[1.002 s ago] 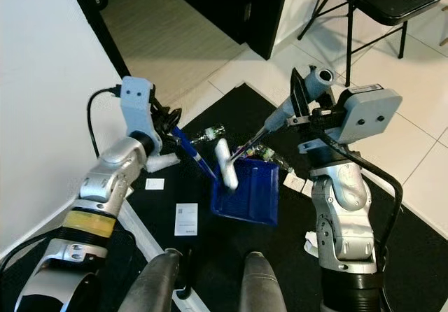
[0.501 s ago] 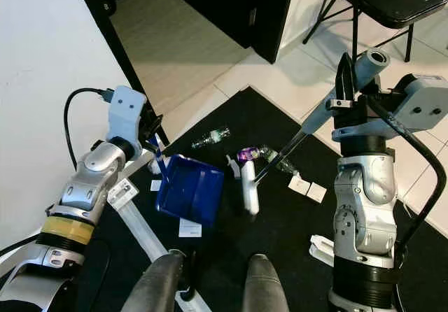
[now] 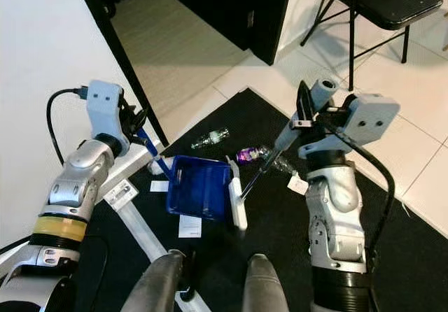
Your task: Sweep floor
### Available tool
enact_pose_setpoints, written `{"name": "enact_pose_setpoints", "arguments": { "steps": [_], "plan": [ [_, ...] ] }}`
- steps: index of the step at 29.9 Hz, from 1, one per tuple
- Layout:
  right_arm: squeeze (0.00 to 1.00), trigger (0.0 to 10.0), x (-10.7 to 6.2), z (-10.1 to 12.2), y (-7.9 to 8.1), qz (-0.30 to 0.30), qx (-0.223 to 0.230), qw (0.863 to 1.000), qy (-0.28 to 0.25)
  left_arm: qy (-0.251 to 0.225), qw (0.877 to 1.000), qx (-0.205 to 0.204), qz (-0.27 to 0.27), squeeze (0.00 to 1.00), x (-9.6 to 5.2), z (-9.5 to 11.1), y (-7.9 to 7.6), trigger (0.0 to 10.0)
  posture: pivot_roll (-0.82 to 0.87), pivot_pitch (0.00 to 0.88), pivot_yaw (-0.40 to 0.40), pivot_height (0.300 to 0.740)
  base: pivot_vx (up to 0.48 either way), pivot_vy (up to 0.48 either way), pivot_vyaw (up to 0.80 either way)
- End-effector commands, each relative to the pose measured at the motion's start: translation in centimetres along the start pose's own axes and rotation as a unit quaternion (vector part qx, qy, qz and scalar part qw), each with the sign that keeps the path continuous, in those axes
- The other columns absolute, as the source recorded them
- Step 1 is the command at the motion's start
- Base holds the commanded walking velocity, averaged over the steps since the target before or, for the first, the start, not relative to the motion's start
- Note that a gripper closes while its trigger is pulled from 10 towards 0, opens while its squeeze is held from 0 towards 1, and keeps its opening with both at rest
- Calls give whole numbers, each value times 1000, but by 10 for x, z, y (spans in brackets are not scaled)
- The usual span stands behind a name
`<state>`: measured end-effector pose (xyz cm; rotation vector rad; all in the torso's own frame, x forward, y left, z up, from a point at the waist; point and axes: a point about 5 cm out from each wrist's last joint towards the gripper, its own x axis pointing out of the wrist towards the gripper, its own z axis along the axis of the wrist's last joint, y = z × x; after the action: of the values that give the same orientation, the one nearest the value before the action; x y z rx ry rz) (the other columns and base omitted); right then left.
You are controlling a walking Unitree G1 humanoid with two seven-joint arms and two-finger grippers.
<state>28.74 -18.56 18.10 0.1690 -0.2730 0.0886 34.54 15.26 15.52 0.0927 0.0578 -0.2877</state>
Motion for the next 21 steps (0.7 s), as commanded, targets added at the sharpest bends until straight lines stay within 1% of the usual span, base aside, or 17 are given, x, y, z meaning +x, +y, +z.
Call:
{"name": "enact_pose_setpoints", "arguments": {
  "steps": [1,8,15,21],
  "plan": [
    [0,10000,0,3,2,1,0,1000,-16,-16,1000,-4,-2,0,-3,5,-1,10000,-75,166,83,740,0,0,0],
    [0,10000,0,0,0,-2,-1,1000,-13,-20,1000,-11,-21,0,-3,7,-10,10000,-74,165,83,740,0,0,0],
    [0,10000,-1,-2,0,-5,-2,1000,-11,-16,999,-17,-22,0,-2,6,-12,10000,-80,163,85,740,0,0,0],
    [0,10000,-1,-3,-1,-4,-3,1000,-10,-13,1000,-19,-21,0,-2,6,-12,10000,-80,161,86,740,0,256,0]
  ]
}}
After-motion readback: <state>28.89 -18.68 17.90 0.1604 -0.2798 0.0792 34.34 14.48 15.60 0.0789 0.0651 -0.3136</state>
